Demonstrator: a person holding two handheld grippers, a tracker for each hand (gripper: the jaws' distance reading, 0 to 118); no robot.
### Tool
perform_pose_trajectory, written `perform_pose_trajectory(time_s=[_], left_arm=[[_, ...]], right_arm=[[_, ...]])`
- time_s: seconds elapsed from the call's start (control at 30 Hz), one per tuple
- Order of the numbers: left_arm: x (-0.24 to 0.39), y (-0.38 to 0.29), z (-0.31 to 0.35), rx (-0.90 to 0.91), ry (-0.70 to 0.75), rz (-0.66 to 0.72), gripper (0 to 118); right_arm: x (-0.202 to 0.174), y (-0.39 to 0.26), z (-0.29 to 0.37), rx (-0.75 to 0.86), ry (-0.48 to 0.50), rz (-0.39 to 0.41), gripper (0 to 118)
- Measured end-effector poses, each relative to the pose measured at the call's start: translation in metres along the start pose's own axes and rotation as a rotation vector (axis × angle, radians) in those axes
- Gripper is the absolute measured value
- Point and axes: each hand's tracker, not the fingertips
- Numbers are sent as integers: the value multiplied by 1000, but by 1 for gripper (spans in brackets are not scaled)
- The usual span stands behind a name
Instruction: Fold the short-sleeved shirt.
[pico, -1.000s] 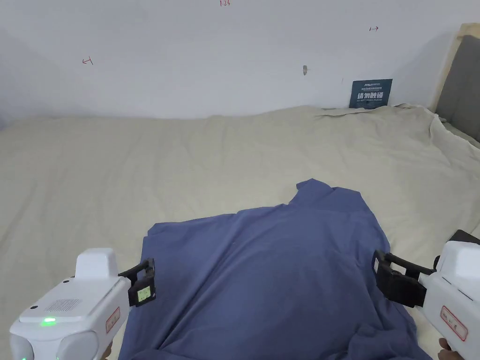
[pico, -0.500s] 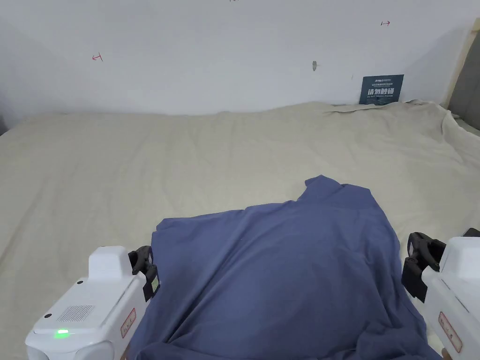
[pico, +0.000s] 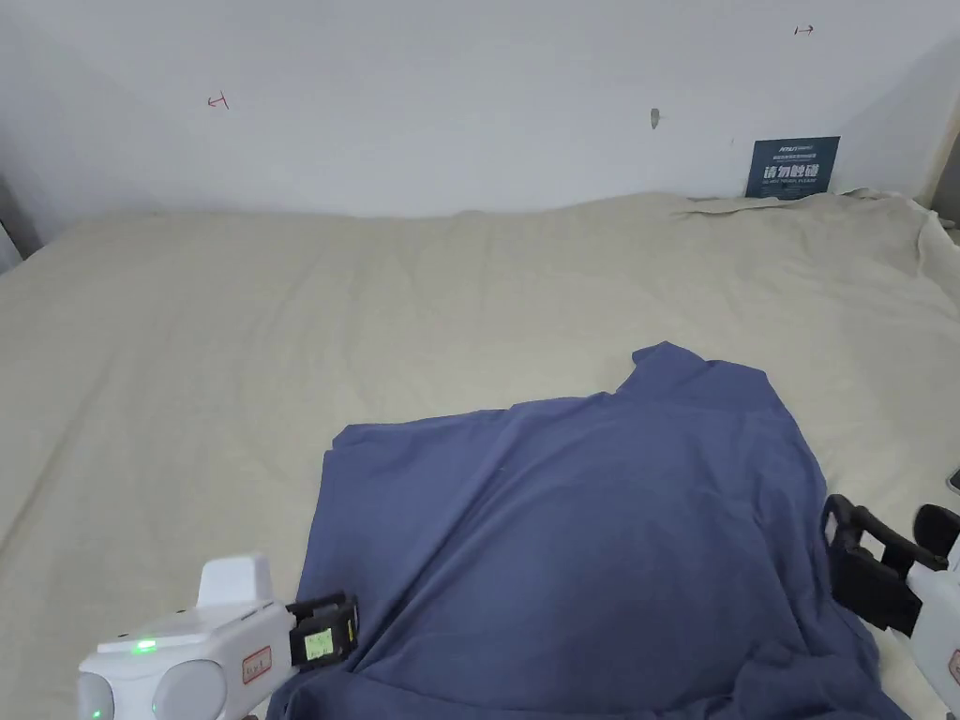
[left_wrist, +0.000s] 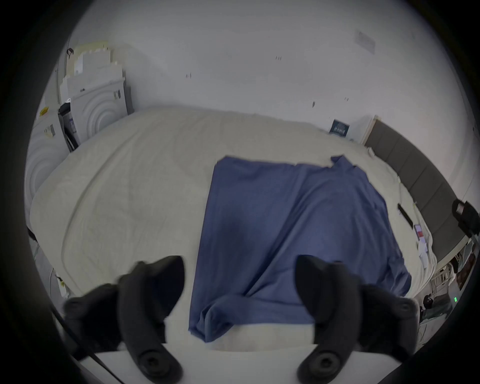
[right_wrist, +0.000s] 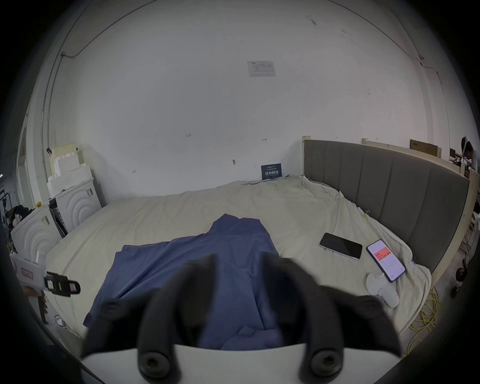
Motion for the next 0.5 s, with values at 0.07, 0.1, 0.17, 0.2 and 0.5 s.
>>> perform_pose_trajectory(time_s=[0.07,0.1,0.17,0.2,0.5], left_arm=[[-5,-11,-6,-22,3,0,106],[-8,-17,-10,-36,10,-2,106],[-13,-28,-17,-69,33,-12,107],[-15,-34,-21,-87,50,-17,107],[-22,-59,-53,-198,116,-58,70]], right_arm=[[3,-4,1,-5,-1,-9,87],[3,-7,2,-6,-5,-10,87],[5,-10,4,-9,-8,-16,87],[7,-12,5,-12,-9,-24,87],[13,-24,13,-40,-26,-37,94]])
